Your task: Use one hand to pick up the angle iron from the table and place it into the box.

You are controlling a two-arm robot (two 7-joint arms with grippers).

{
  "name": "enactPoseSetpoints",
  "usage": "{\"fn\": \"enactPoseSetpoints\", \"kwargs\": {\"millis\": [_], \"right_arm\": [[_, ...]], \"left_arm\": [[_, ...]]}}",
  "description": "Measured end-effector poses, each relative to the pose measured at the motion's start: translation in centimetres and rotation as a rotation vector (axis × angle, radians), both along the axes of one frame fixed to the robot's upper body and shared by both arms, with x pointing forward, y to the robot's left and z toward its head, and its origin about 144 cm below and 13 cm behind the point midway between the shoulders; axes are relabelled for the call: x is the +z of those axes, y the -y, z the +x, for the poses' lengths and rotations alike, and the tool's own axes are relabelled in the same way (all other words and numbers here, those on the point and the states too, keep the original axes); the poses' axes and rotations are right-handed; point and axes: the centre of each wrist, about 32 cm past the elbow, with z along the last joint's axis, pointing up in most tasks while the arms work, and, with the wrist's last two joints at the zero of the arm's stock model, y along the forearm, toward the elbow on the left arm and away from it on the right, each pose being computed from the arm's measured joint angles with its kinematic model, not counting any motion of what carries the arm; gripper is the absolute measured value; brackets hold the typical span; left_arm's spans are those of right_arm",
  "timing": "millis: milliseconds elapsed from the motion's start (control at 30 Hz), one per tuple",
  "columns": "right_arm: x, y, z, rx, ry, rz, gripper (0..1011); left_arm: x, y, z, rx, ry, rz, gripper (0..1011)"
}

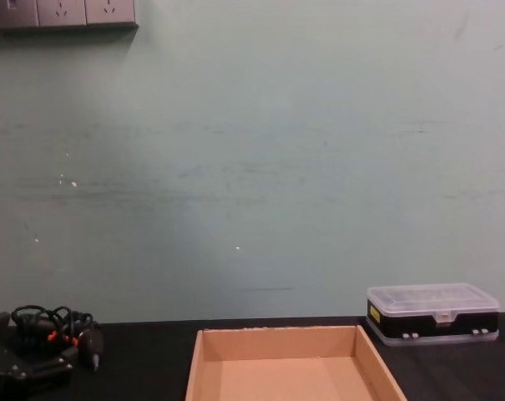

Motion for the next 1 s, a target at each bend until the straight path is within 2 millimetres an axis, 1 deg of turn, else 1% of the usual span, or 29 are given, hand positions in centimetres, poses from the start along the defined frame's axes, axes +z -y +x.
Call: {"fn": "enactPoseSetpoints", "kwargs": {"millis": [133,333,467,733,1000], "right_arm": [[0.2,-0.3,-0.9,0.030,-0.058,-0.007,1003],[0.0,-0.6,-1.2,0.053,-0.135,-0.009,1003],[-0.2,-0.8,-1.2,0.064,-0.174,-0.015,1003],[-1.6,-1.6,-0.8,0.117,-0.282,-0.051,1003],[-2.5,-2.5,-0.6,0.140,-0.313,-0.076,1003]], "left_arm": [[0.0,0.0,0.0,0.000,0.000,0.000,1011],[0.0,0.0,0.0,0.000,0.000,0.000,1011],[0.0,0.0,0.0,0.000,0.000,0.000,1012],[0.0,0.0,0.0,0.000,0.000,0.000,1011],[0.0,0.0,0.0,0.000,0.000,0.000,1011]]}}
